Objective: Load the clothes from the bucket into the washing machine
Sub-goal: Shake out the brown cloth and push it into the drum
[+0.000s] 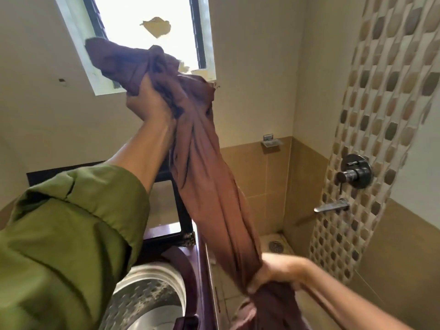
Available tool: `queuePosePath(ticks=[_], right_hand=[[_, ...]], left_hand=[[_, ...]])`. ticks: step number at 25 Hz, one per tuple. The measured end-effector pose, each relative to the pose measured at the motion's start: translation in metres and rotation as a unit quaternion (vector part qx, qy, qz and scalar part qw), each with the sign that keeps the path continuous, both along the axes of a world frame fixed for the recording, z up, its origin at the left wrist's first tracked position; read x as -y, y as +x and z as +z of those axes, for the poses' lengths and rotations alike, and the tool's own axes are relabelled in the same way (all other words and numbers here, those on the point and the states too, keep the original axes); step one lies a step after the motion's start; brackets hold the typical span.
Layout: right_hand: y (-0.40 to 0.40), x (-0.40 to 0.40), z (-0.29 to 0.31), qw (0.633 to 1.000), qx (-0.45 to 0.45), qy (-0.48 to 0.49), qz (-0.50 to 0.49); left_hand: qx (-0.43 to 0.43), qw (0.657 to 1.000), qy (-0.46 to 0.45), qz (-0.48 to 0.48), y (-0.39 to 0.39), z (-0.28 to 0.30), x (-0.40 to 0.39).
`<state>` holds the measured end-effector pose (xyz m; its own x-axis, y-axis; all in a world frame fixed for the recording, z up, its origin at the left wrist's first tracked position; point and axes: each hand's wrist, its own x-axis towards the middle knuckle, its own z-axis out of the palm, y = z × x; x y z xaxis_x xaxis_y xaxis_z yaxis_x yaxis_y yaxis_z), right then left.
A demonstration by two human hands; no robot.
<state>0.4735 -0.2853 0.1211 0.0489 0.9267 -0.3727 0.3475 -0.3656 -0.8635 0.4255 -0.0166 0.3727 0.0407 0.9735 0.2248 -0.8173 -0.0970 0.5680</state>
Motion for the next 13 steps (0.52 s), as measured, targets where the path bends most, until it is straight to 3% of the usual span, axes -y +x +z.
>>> queuePosePath(ticks=[2,3,5,6,7,8,10,11,13], right_hand=[[0.041,-0.012,0.020,0.966,0.134,0.056,-0.215],[0.058,-0.015,0.041,0.907,0.180,0.102,-0.368],[0.069,-0.004,0.080,0.711,0.244,0.301,-0.587],[0.068,-0.002,0.092,0.622,0.258,0.401,-0.621],[0.064,-0.008,0.101,0.581,0.286,0.454,-0.612],[0.062,-0.017,0.102,0.598,0.306,0.453,-0.587],[0.055,-0.041,0.084,0.724,0.367,0.250,-0.528],[0.050,-0.047,0.075,0.756,0.377,0.147,-0.514],[0.032,-0.062,0.075,0.730,0.390,0.162,-0.538]], left_hand=[[-0.039,0.999,-0.017,0.029,-0.017,-0.017,-0.019],[-0.058,0.998,-0.018,0.030,-0.025,-0.026,-0.025],[-0.048,0.999,-0.015,-0.013,-0.042,-0.043,-0.043],[-0.032,0.998,-0.012,-0.050,-0.053,-0.047,-0.053],[-0.033,0.995,-0.003,-0.089,-0.061,-0.050,-0.068],[-0.067,0.991,0.010,-0.119,-0.074,-0.051,-0.078],[-0.151,0.979,0.043,-0.131,-0.100,-0.063,-0.094],[-0.199,0.970,0.049,-0.130,-0.115,-0.075,-0.100],[-0.246,0.955,0.036,-0.160,-0.151,-0.106,-0.115]])
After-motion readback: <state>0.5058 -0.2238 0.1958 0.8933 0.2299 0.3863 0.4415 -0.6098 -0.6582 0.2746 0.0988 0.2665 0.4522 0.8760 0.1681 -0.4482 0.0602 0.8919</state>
